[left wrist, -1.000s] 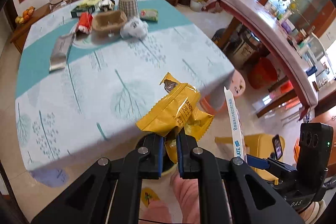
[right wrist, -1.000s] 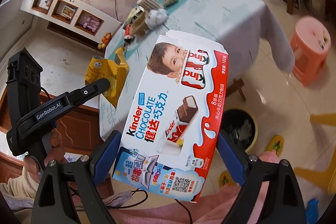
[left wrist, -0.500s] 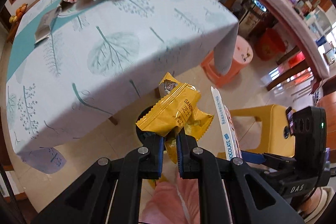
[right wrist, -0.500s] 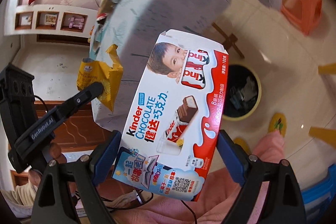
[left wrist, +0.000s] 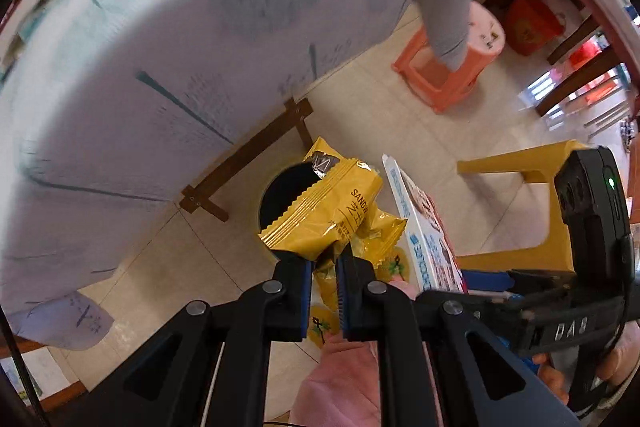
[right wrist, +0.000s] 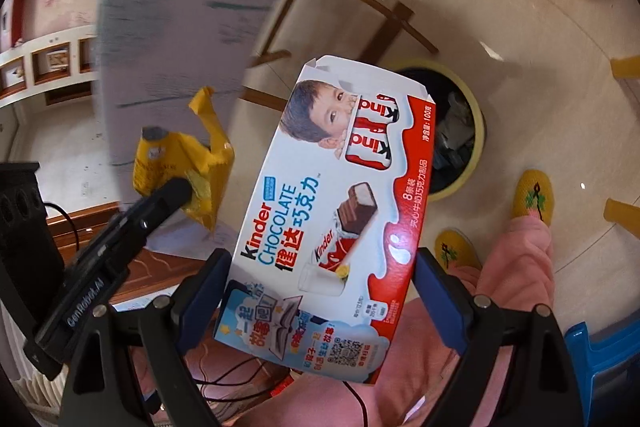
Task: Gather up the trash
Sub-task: 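Carry the snack packet and Kinder box over the black trash bin, then open the left tool over the bin while the right tool releases the Kinder box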
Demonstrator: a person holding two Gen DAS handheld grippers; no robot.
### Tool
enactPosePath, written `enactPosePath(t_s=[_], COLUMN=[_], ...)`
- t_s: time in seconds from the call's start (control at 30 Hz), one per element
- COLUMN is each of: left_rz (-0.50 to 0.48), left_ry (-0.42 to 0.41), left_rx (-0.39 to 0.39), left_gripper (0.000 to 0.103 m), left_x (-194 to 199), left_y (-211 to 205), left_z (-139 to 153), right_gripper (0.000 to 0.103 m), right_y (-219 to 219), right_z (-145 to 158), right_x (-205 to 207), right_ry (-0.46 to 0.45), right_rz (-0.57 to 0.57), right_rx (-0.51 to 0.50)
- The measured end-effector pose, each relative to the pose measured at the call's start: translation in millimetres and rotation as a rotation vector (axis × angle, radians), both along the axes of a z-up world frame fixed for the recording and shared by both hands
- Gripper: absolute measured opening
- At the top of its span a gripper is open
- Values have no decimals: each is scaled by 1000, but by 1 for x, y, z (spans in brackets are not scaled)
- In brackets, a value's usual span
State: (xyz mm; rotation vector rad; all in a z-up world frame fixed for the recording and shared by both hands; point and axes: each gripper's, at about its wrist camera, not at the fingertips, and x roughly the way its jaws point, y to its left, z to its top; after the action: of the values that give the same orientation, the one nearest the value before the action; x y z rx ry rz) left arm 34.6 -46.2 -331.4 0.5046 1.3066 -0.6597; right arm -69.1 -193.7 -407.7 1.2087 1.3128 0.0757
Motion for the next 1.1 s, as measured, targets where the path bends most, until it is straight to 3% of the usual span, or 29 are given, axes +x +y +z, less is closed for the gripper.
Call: enactPosePath(t_s=[0.23,0.5,0.6,0.73,0.87,1.1], left_rz=[24,-34,-52,-69,-76,-53], left_ry=[20,-1,6,12,14,9], left_rx=[98,164,178,193,202,191], left_gripper=[9,12,19,28,49,51], left_x=[26,36,39,37,36,36], left_y=[-10,-12,-11,-12,-13,-12], left_z=[-94,-157,-175,-186,-190,-179], right_gripper=[91,92,93,93,99,100], right_y=[6,3,4,6,8,7], right_z=[-71,-153,-175,-194,-197,-186], right_x=[17,31,33,32,32,27], right_ry=[44,74,104,127,124,93], right_rz=[34,-49,-87,-120,-132,-155], right_rx=[29,152,195,239,246,227])
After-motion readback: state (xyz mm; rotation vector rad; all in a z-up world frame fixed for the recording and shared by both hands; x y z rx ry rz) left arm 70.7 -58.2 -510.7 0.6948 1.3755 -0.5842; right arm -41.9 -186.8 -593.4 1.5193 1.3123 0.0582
